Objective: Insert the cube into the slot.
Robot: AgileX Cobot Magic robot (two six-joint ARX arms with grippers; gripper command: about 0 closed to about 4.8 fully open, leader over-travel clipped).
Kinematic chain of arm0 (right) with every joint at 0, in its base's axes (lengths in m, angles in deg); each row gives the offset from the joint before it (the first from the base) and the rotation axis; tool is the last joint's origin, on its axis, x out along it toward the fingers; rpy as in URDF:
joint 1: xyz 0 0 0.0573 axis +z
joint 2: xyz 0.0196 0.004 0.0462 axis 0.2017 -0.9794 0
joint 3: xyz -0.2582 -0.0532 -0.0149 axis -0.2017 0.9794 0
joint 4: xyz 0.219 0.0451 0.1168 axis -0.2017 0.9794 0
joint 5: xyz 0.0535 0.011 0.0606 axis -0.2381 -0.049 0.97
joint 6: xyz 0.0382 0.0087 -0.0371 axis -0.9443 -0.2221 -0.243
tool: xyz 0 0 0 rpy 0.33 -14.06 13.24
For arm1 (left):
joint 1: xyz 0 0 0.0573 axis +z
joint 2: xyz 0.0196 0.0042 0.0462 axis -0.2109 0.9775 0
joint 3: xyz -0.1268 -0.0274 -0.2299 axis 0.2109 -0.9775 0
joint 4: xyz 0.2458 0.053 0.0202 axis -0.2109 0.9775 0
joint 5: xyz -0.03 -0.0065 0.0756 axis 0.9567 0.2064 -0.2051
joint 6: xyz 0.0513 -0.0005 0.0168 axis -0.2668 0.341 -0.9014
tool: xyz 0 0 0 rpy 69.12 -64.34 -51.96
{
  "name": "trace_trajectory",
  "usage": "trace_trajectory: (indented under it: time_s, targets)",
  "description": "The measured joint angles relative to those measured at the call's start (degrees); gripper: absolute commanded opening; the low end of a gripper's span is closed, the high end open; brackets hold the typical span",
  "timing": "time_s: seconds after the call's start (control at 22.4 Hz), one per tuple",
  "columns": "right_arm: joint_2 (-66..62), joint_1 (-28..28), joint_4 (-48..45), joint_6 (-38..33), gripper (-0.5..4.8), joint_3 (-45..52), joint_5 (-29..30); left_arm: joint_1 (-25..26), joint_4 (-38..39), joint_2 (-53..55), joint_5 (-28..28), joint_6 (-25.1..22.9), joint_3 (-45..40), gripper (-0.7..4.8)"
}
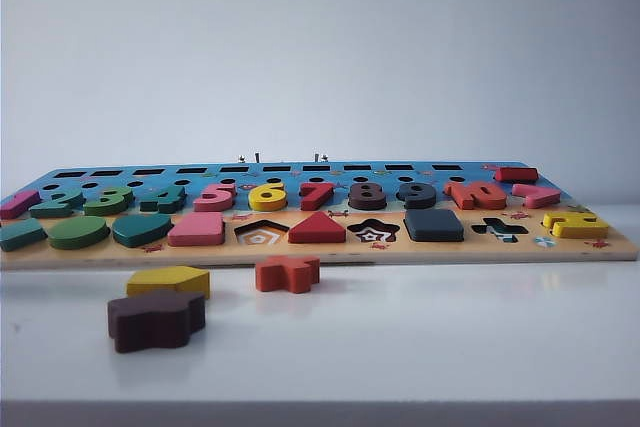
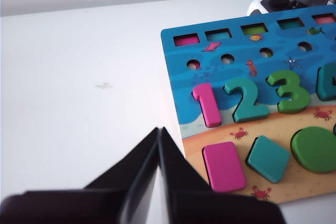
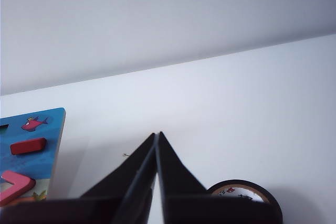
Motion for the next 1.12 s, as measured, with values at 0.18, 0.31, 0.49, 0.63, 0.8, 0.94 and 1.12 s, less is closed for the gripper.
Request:
trace_trajectory:
  time_s: [0.18, 0.31, 0.49, 0.63, 0.8, 0.94, 1.12]
  targets:
    - [0.0, 0.0, 0.0, 0.0, -0.04, 0.0, 0.0, 0.0, -0.9, 0.0, 0.0, 0.0, -0.3, 0.17]
    - [0.0, 0.0, 0.0, 0.0, -0.03, 0.0, 0.0, 0.0, -0.9, 0.0, 0.0, 0.0, -0.3, 0.17]
    - [0.0, 0.0, 0.0, 0.0, -0.04, 0.0, 0.0, 0.0, -0.9, 0.0, 0.0, 0.0, -0.3, 0.17]
    - [0.0, 0.0, 0.0, 0.0, -0.03, 0.0, 0.0, 0.0, -0.9, 0.0, 0.0, 0.0, -0.3, 0.17]
    - [0.0, 0.0, 0.0, 0.0, -0.04, 0.0, 0.0, 0.0, -0.9, 0.0, 0.0, 0.0, -0.3, 0.17]
    - [0.0, 0.0, 0.0, 0.0, -0.03, 0.0, 0.0, 0.0, -0.9, 0.0, 0.0, 0.0, -0.3, 0.17]
    - [0.0, 0.0, 0.0, 0.0, -0.04, 0.0, 0.0, 0.0, -0.9, 0.0, 0.0, 0.0, -0.3, 0.17]
